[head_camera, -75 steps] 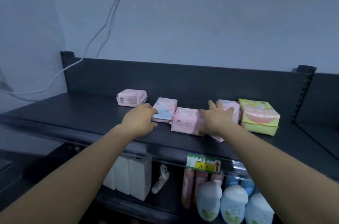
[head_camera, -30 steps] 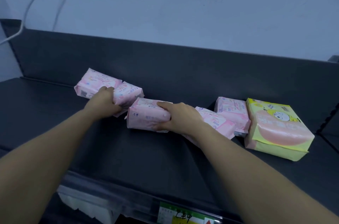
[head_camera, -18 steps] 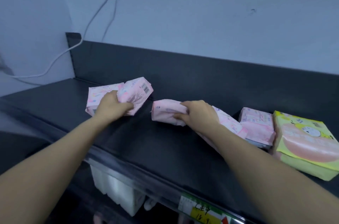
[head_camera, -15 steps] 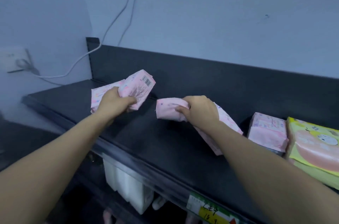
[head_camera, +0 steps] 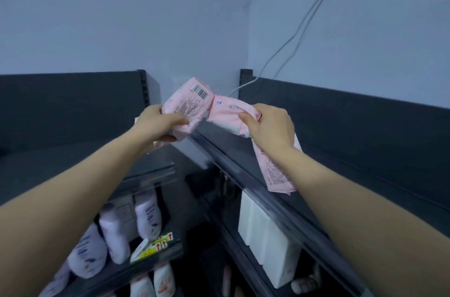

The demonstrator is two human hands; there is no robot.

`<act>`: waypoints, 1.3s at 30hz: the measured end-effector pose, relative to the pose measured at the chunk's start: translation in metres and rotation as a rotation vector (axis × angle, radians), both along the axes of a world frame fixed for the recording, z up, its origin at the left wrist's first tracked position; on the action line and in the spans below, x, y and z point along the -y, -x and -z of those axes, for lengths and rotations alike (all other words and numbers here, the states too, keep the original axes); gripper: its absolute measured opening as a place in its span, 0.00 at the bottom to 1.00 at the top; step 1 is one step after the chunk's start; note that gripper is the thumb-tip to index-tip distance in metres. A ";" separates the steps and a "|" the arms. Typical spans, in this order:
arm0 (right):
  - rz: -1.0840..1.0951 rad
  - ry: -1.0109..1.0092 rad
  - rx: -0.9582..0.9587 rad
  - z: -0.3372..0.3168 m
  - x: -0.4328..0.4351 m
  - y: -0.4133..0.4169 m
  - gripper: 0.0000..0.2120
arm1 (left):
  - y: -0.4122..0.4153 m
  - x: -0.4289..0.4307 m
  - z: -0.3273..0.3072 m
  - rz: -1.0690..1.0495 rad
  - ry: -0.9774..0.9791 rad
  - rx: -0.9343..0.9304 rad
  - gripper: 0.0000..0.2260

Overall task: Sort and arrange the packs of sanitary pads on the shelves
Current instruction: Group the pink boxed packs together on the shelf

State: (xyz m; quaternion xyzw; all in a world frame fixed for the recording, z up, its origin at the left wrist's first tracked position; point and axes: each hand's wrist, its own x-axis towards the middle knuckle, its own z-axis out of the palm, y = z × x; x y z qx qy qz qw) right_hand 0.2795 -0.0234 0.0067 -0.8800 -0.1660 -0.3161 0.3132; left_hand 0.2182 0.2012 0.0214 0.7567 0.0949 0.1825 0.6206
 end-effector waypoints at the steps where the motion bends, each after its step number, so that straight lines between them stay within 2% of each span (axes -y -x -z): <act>1: -0.025 -0.004 -0.004 0.000 -0.017 0.002 0.18 | 0.008 -0.016 0.000 -0.032 -0.012 -0.008 0.07; 5: -0.113 0.006 0.007 -0.002 -0.083 0.014 0.22 | 0.039 -0.077 0.006 -0.137 -0.083 -0.021 0.08; 7: -0.161 0.007 0.008 -0.004 -0.117 0.019 0.23 | 0.051 -0.111 0.009 -0.173 -0.148 -0.046 0.12; 10: -0.233 -0.002 0.022 -0.008 -0.168 0.018 0.18 | 0.064 -0.168 0.011 -0.242 -0.332 -0.119 0.23; 12: -0.274 -0.006 0.035 -0.011 -0.203 0.018 0.18 | 0.069 -0.204 0.015 -0.261 -0.492 -0.190 0.21; 14: -0.311 -0.009 0.037 -0.013 -0.238 0.018 0.19 | 0.077 -0.235 0.018 -0.240 -0.653 -0.266 0.20; 17: -0.372 -0.023 0.039 -0.013 -0.290 0.020 0.19 | 0.085 -0.280 0.024 -0.166 -0.831 -0.342 0.24; 22: -0.469 -0.017 0.012 -0.004 -0.369 0.026 0.20 | 0.099 -0.346 0.036 -0.086 -1.017 -0.517 0.41; 26: -0.499 0.002 -0.006 0.011 -0.423 0.028 0.18 | 0.102 -0.387 0.050 -0.097 -1.053 -0.578 0.35; 29: -0.493 0.028 -0.075 0.022 -0.455 0.025 0.21 | 0.102 -0.408 0.056 -0.078 -1.058 -0.637 0.35; 33: -0.418 0.025 -0.204 0.033 -0.489 0.014 0.23 | 0.103 -0.429 0.059 -0.072 -1.200 -0.747 0.33; 36: -0.390 0.013 -0.322 0.032 -0.514 0.002 0.18 | 0.103 -0.432 0.056 -0.057 -1.281 -0.851 0.38; 39: -0.423 -0.005 -0.563 0.037 -0.543 -0.012 0.07 | 0.100 -0.435 0.053 -0.036 -1.281 -0.942 0.46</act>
